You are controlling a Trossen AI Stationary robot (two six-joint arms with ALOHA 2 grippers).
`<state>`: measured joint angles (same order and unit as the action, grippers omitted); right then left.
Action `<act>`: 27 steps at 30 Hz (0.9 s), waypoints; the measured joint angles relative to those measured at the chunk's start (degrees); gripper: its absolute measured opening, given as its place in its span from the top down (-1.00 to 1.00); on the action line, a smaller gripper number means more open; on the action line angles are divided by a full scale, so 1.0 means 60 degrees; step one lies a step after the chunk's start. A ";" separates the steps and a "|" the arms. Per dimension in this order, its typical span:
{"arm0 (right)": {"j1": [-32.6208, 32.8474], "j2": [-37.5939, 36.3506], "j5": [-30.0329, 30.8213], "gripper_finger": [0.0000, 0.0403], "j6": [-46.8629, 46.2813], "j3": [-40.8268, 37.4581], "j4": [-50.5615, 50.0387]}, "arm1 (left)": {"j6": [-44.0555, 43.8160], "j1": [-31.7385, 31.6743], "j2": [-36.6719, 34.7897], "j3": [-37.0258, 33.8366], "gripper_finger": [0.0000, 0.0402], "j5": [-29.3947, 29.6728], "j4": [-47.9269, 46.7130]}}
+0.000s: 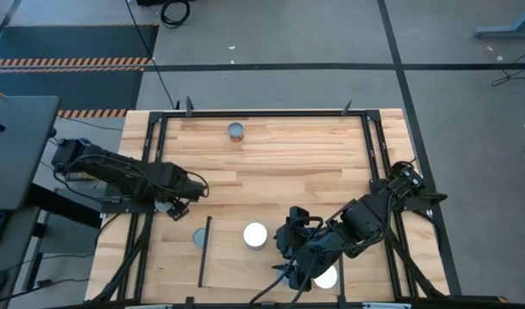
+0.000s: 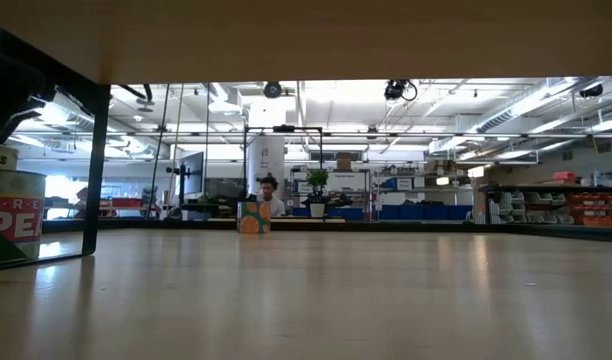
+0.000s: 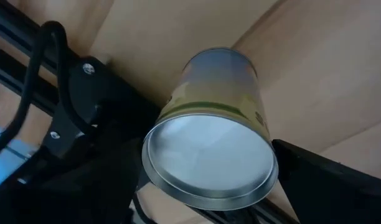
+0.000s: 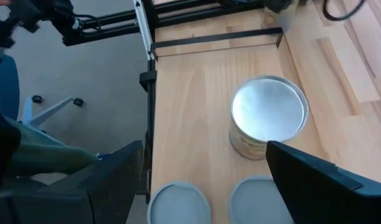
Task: Pick and place cans onto a shelf
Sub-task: Put the canned peaches on the shelf
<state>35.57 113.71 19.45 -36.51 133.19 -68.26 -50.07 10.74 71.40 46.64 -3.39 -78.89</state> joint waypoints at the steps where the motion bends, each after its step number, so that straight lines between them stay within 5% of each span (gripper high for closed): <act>1: 0.0027 0.0000 0.0019 -0.72 -0.0077 0.0000 -0.0049 | -0.0083 0.0142 0.0000 0.0020 -0.78 -0.0088 0.0093; 9: 0.0148 0.0000 0.0083 -0.72 -0.0703 0.0000 -0.0435 | -0.0835 0.1802 -0.0022 0.0074 -0.69 -0.0915 0.2445; 16: 0.0164 0.0000 0.0075 -0.72 -0.0745 0.0000 -0.0441 | -0.1106 0.2995 -0.0025 0.0303 -0.60 -0.0969 0.1637; 27: 0.0044 0.0000 0.0130 -0.72 -0.0996 -0.0004 -0.1453 | -0.2898 0.4044 0.0090 0.7015 -0.60 -0.0624 -0.1864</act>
<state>35.84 113.71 20.23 -42.48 133.16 -76.97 -67.46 35.00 71.93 88.73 -7.14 -90.08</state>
